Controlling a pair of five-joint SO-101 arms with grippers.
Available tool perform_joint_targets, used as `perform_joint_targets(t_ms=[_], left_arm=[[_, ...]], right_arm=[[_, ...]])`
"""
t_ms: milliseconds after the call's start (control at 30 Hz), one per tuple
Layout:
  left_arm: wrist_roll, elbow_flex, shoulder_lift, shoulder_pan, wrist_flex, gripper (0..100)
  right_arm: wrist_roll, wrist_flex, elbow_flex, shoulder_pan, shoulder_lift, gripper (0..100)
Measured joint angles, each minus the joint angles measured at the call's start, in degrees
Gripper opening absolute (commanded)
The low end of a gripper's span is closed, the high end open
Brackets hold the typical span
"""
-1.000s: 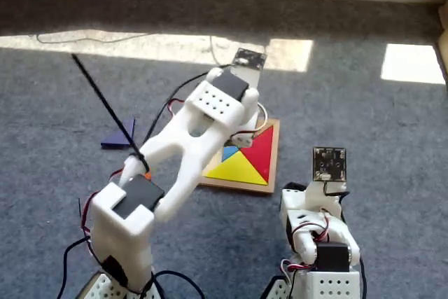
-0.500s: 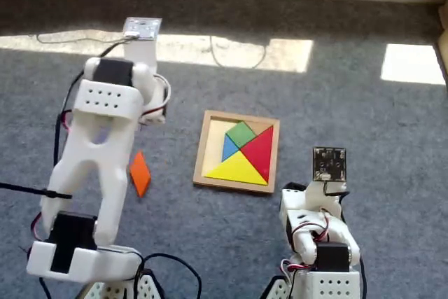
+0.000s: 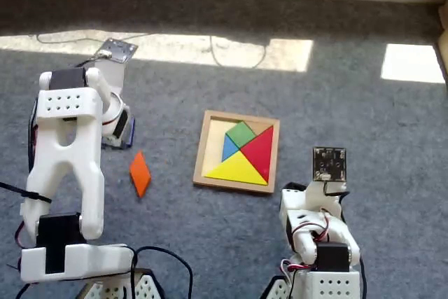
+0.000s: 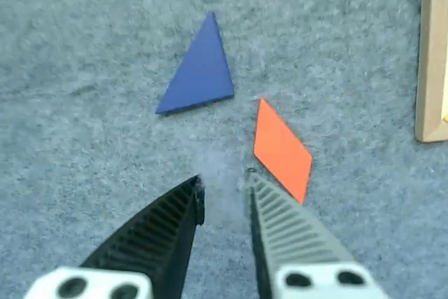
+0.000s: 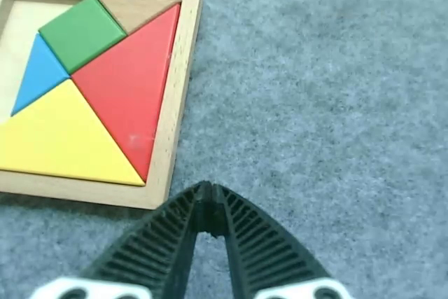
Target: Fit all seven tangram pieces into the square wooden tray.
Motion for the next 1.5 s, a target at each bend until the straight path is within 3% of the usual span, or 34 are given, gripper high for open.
perform_joint_targets(t_ms=[133, 467, 767, 967, 1167, 1500], left_arm=[[1.4, 4.1, 0.0, 0.0, -2.2, 29], [19.7, 17.1, 0.0, 0.0, -14.9, 29], [25.4, 29.5, 0.0, 3.4, -28.4, 28], [29.1, 31.4, -0.1, 5.2, -29.4, 28], [29.5, 31.5, -0.1, 5.3, -29.5, 16], [29.6, 27.2, 4.7, 6.8, -29.3, 5]], right_arm=[[0.0, 0.0, 0.0, 0.0, 0.0, 0.6], [0.0, 0.0, 0.0, 0.0, 0.0, 0.6], [0.0, 0.0, 0.0, 0.0, 0.0, 0.6], [0.0, 0.0, 0.0, 0.0, 0.0, 0.6], [0.0, 0.0, 0.0, 0.0, 0.0, 0.6], [0.0, 0.0, 0.0, 0.0, 0.0, 0.6]])
